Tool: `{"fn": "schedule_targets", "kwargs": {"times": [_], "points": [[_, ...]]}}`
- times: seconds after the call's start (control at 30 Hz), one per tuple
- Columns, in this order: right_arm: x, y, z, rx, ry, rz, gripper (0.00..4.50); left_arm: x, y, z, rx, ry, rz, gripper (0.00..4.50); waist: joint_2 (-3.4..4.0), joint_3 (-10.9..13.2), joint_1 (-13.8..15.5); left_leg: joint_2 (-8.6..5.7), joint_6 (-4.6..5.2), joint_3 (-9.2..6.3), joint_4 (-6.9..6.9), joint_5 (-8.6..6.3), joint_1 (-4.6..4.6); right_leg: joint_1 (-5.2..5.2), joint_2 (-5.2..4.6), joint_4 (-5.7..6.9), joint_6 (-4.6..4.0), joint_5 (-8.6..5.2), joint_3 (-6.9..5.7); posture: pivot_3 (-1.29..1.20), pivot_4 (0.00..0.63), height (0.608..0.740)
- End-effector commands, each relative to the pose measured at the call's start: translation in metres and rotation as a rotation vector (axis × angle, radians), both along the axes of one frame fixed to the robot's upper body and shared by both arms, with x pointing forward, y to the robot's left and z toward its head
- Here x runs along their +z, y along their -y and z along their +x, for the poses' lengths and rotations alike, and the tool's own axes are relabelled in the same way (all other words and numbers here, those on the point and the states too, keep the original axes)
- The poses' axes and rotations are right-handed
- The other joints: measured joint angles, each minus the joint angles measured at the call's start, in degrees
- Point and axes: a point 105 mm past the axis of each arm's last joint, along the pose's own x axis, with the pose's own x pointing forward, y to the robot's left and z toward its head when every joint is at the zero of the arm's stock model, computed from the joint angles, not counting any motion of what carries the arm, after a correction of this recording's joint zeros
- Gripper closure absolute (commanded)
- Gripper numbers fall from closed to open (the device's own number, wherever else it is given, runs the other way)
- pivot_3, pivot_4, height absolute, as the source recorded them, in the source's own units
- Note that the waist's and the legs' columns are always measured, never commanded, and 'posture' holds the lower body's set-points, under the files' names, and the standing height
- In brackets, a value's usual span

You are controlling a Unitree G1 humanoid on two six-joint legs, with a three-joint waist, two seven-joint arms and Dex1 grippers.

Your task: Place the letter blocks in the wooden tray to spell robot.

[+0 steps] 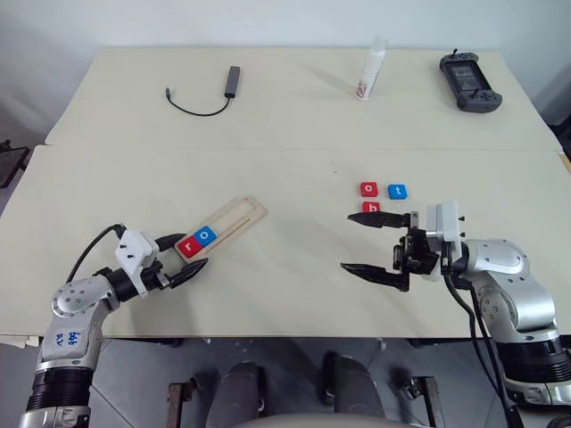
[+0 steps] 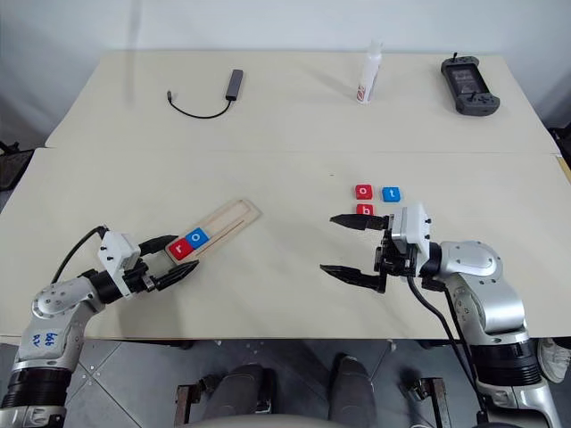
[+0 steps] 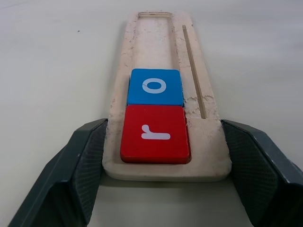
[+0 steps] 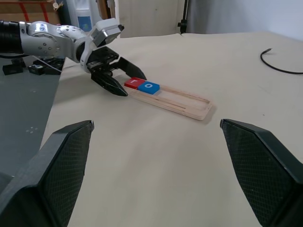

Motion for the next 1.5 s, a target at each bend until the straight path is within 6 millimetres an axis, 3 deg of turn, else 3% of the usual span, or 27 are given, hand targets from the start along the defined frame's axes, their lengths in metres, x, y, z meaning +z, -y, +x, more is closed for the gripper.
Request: {"fn": "schedule_targets", "kwargs": {"times": [0.03,0.17,0.4,0.6,0.7,0.8,0.83,1.0,1.2,1.37,1.5], "points": [[0.008,0.012,-0.005,-0.039,0.039,-0.018,0.0,0.009,0.024,0.0,-0.122,0.035,-0.022,1.1,-0.01,0.0,0.59,-0.01,0.0,-0.03,0.0,0.0,-0.03,0.0,-0.01,-0.01,0.0,0.0,-0.02,0.0,0.15,0.74],[0.006,0.034,-0.01,-0.12,0.03,-0.049,0.0,0.024,0.06,0.007,-0.312,0.098,0.045,1.1,-0.04,0.02,1.6,-0.04,0.01,-0.06,0.08,0.0,-0.14,-0.02,-0.01,-0.03,0.0,0.0,-0.08,0.0,0.15,0.74],[-0.007,0.075,-0.03,-0.292,-0.02,-0.109,0.0,0.022,0.116,0.011,-0.638,0.085,0.144,1.1,-0.05,0.01,1.38,-0.04,0.01,-0.02,-0.01,0.0,-0.14,-0.03,0.02,-0.09,0.01,0.0,-0.09,0.0,0.15,0.74],[-0.015,0.095,-0.051,-0.42,-0.063,-0.124,0.0,0.013,0.138,0.021,-0.76,0.047,0.204,1.1,-0.07,0.02,1.17,-0.03,0.02,0.03,0.02,0.01,-0.13,-0.01,0.04,-0.11,0.02,0.01,-0.06,0.0,0.15,0.74],[-0.018,0.098,-0.059,-0.458,-0.073,-0.114,0.0,0.01,0.14,0.026,-0.776,0.03,0.214,1.1,-0.07,0.02,1.15,0.02,0.02,0.05,0.01,0.01,-0.1,-0.02,0.09,-0.1,0.02,0.01,-0.03,0.0,0.15,0.74],[-0.021,0.101,-0.064,-0.51,-0.076,-0.1,0.0,0.011,0.143,0.031,-0.765,0.025,0.197,0.09,-0.09,0.02,1.32,0.01,0.02,0.04,0.02,0.0,-0.11,-0.01,0.08,-0.11,0.02,0.01,-0.03,0.0,0.15,0.74],[-0.021,0.104,-0.065,-0.535,-0.072,-0.094,0.0,0.013,0.144,0.032,-0.759,0.034,0.185,0.04,-0.09,0.02,1.35,0.01,0.02,0.03,0.03,0.0,-0.13,-0.01,0.08,-0.11,0.02,0.01,-0.03,0.0,0.15,0.74],[-0.02,0.128,-0.069,-0.71,-0.108,0.01,0.0,0.018,0.133,0.035,-0.737,0.056,0.15,0.04,-0.1,0.02,1.46,-0.01,0.03,0.0,0.05,0.0,-0.13,-0.01,0.06,-0.1,0.03,0.01,-0.03,0.0,0.15,0.74],[-0.028,0.165,-0.09,-0.88,-0.063,-0.028,0.0,0.034,0.086,0.035,-0.649,0.113,0.081,0.04,-0.09,0.02,1.3,0.01,0.03,0.0,0.03,0.0,-0.12,-0.01,0.07,-0.11,0.03,0.01,-0.03,0.0,0.15,0.74],[-0.039,0.171,-0.091,-0.914,-0.062,-0.033,0.0,0.042,0.066,0.023,-0.619,0.132,0.064,0.04,-0.09,0.02,1.13,0.01,0.04,0.03,0.01,0.0,-0.09,-0.01,0.07,-0.11,0.03,0.01,0.02,0.0,0.15,0.74],[-0.037,0.162,-0.072,-0.887,-0.045,0.001,0.0,0.05,0.063,0.01,-0.587,0.127,0.021,0.04,-0.08,0.02,0.84,0.06,0.03,0.04,0.0,-0.01,-0.02,-0.02,0.07,-0.04,0.02,0.01,0.06,0.0,0.15,0.74]]}}
